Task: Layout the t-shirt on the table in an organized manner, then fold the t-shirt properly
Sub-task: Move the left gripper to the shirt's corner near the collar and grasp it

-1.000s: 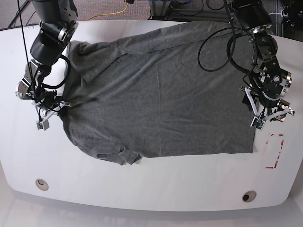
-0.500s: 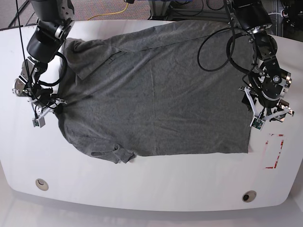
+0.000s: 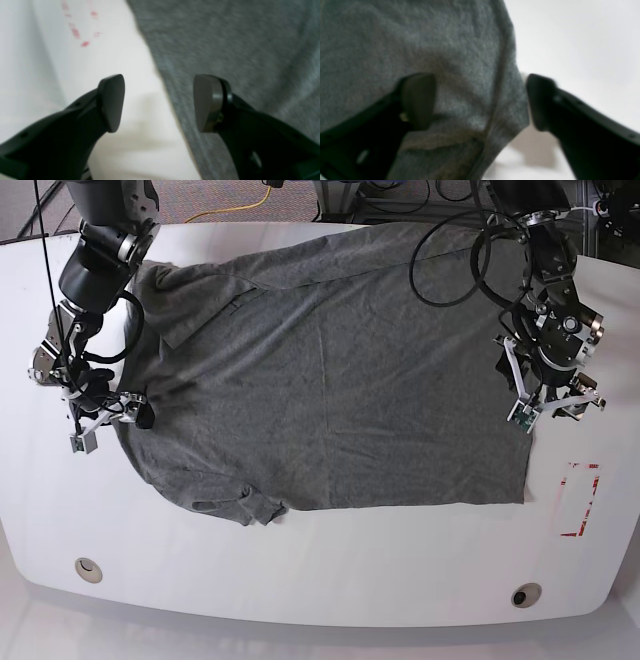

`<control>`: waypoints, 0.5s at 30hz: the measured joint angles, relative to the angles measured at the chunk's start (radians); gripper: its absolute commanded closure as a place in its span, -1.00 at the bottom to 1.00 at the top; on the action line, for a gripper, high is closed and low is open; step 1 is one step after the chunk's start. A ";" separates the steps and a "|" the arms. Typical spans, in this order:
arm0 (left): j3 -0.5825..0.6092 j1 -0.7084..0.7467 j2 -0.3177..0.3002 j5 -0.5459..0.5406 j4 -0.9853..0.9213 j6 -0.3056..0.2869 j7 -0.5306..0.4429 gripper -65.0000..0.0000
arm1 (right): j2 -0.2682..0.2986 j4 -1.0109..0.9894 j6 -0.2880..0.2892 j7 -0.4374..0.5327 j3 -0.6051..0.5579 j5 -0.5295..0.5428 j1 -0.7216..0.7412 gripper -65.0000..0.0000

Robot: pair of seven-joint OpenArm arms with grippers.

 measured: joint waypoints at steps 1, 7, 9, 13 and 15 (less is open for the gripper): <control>0.000 0.000 0.000 -0.001 0.007 0.000 -0.001 -0.22 | -0.003 0.002 0.000 0.000 0.000 0.000 0.001 -0.91; 0.000 0.003 0.000 -0.001 0.043 0.000 -0.003 -0.22 | -0.014 0.005 -0.005 0.011 0.000 -0.001 0.002 -0.91; -0.002 0.003 -0.001 -0.001 0.055 0.000 -0.003 -0.22 | -0.014 0.005 -0.007 0.012 -0.001 -0.001 0.002 -0.91; -0.017 0.023 -0.001 -0.002 0.063 -0.001 -0.012 -0.24 | -0.017 0.005 -0.008 0.015 -0.001 -0.001 0.002 -0.91; -0.038 0.037 0.000 -0.011 0.063 -0.002 -0.012 -0.33 | -0.016 0.005 -0.008 0.015 -0.001 -0.001 0.002 -0.91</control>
